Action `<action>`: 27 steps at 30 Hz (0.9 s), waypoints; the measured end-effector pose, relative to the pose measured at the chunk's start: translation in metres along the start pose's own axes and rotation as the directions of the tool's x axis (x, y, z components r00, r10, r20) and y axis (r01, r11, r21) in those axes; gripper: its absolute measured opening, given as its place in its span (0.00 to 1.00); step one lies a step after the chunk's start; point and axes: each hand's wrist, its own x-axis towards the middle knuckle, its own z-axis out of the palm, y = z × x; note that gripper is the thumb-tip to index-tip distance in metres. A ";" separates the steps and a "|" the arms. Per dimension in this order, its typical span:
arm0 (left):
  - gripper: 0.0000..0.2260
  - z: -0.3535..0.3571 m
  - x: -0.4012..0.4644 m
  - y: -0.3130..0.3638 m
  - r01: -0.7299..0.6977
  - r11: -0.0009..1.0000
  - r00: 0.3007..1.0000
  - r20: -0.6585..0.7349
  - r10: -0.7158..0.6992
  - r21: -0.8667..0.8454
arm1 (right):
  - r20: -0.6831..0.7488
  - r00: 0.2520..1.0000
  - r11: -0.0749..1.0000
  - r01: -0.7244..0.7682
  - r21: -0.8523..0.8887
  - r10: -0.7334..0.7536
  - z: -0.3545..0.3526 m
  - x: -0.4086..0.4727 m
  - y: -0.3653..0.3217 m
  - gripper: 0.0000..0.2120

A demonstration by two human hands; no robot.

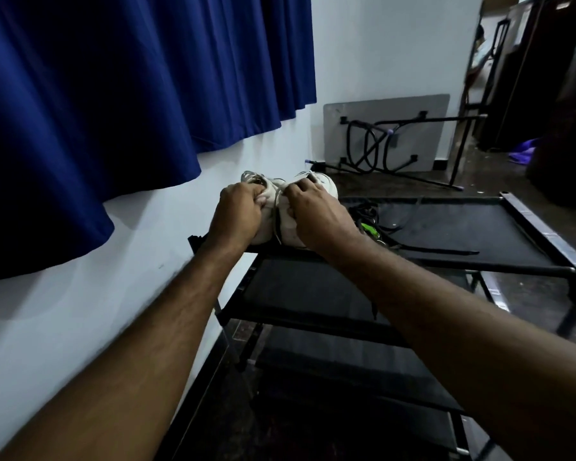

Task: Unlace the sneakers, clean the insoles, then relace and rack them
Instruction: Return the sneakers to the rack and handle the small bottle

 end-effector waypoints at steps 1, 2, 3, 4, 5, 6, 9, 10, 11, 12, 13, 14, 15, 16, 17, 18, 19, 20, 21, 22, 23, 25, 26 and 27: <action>0.09 0.000 -0.004 0.004 -0.016 0.999 0.999 -0.046 0.017 0.032 | 0.002 1.000 1.000 -0.016 -0.009 0.016 -0.001 -0.001 -0.001 0.18; 0.11 0.002 -0.011 0.011 -0.037 0.998 0.992 -0.117 0.042 0.043 | 0.000 1.000 1.000 -0.027 -0.010 0.027 -0.002 -0.004 0.000 0.17; 0.14 0.003 -0.021 0.020 -0.055 0.998 0.977 -0.206 0.059 0.026 | -0.017 0.999 0.999 -0.028 -0.023 0.027 -0.006 -0.007 0.000 0.16; 0.15 0.003 -0.033 0.031 -0.074 0.997 0.952 -0.299 0.066 -0.016 | -0.054 0.998 0.999 -0.023 -0.041 0.021 -0.011 -0.010 0.001 0.16; 0.15 0.005 -0.047 0.045 -0.095 0.992 0.923 -0.381 0.058 -0.079 | -0.100 0.995 0.998 -0.019 -0.061 0.013 -0.019 -0.016 0.003 0.16; 0.14 0.006 -0.062 0.057 -0.114 0.983 0.897 -0.440 0.039 -0.146 | -0.138 0.990 0.997 -0.012 -0.072 0.002 -0.029 -0.021 0.005 0.16; 0.12 0.023 -0.117 0.103 -0.160 0.922 0.893 -0.450 -0.017 -0.353 | -0.189 0.982 0.996 0.005 -0.091 -0.023 -0.060 -0.059 0.014 0.19; 0.11 0.031 -0.138 0.122 -0.177 0.891 0.905 -0.426 -0.020 -0.418 | -0.203 0.979 0.993 0.003 -0.117 -0.027 -0.071 -0.080 0.020 0.19; 0.10 0.037 -0.155 0.137 -0.192 0.863 0.914 -0.406 -0.017 -0.467 | -0.216 0.976 0.989 0.003 -0.148 -0.035 -0.080 -0.099 0.025 0.18; 0.09 0.047 -0.175 0.156 -0.192 0.835 0.931 -0.365 -0.012 -0.516 | -0.219 0.975 0.983 -0.013 -0.184 -0.028 -0.089 -0.126 0.034 0.19; 0.09 0.056 -0.192 0.171 -0.182 0.816 0.946 -0.325 -0.008 -0.549 | -0.200 0.980 0.976 -0.030 -0.215 -0.014 -0.096 -0.152 0.042 0.20; 0.09 0.065 -0.208 0.185 -0.169 0.802 0.959 -0.282 0.000 -0.574 | -0.171 0.985 0.967 -0.041 -0.253 -0.003 -0.102 -0.179 0.052 0.21; 0.08 0.077 -0.226 0.201 -0.158 0.781 0.973 -0.231 0.018 -0.605 | -0.137 0.990 0.953 -0.062 -0.295 0.022 -0.107 -0.211 0.064 0.21; 0.08 0.086 -0.239 0.215 -0.157 0.757 0.980 -0.193 0.042 -0.635 | -0.114 0.993 0.939 -0.070 -0.336 0.034 -0.112 -0.240 0.074 0.20; 0.08 0.096 -0.257 0.232 -0.150 0.728 0.987 -0.144 0.071 -0.669 | -0.095 0.994 0.923 -0.091 -0.374 0.059 -0.118 -0.276 0.086 0.18; 0.08 0.103 -0.270 0.246 -0.137 0.706 0.991 -0.102 0.092 -0.695 | -0.075 0.994 0.911 -0.106 -0.399 0.083 -0.123 -0.307 0.095 0.16; 0.08 0.109 -0.283 0.259 -0.123 0.691 0.992 -0.062 0.112 -0.712 | -0.049 0.993 0.900 -0.121 -0.420 0.111 -0.127 -0.338 0.103 0.15; 0.08 0.116 -0.302 0.277 -0.115 0.673 0.989 -0.022 0.146 -0.731 | -0.016 0.986 0.886 -0.157 -0.436 0.167 -0.132 -0.377 0.111 0.15; 0.08 0.122 -0.318 0.291 -0.122 0.657 0.983 0.001 0.184 -0.744 | 0.012 0.976 0.876 -0.189 -0.445 0.217 -0.134 -0.411 0.117 0.15; 0.08 0.128 -0.340 0.309 -0.128 0.638 0.972 0.032 0.233 -0.759 | 0.038 0.960 0.860 -0.232 -0.455 0.278 -0.139 -0.450 0.122 0.14; 0.09 0.133 -0.361 0.322 -0.129 0.625 0.956 0.070 0.284 -0.770 | 0.072 0.938 0.846 -0.270 -0.460 0.338 -0.140 -0.486 0.125 0.14; 0.09 0.141 -0.413 0.345 -0.133 0.611 0.901 0.161 0.402 -0.781 | 0.147 0.877 0.817 -0.349 -0.458 0.457 -0.139 -0.557 0.124 0.14; 0.09 0.146 -0.440 0.354 -0.143 0.612 0.859 0.210 0.467 -0.778 | 0.170 0.841 0.800 -0.399 -0.448 0.514 -0.135 -0.590 0.121 0.13; 0.08 0.150 -0.474 0.360 -0.151 0.626 0.800 0.278 0.533 -0.765 | 0.204 0.787 0.775 -0.460 -0.433 0.582 -0.131 -0.626 0.115 0.12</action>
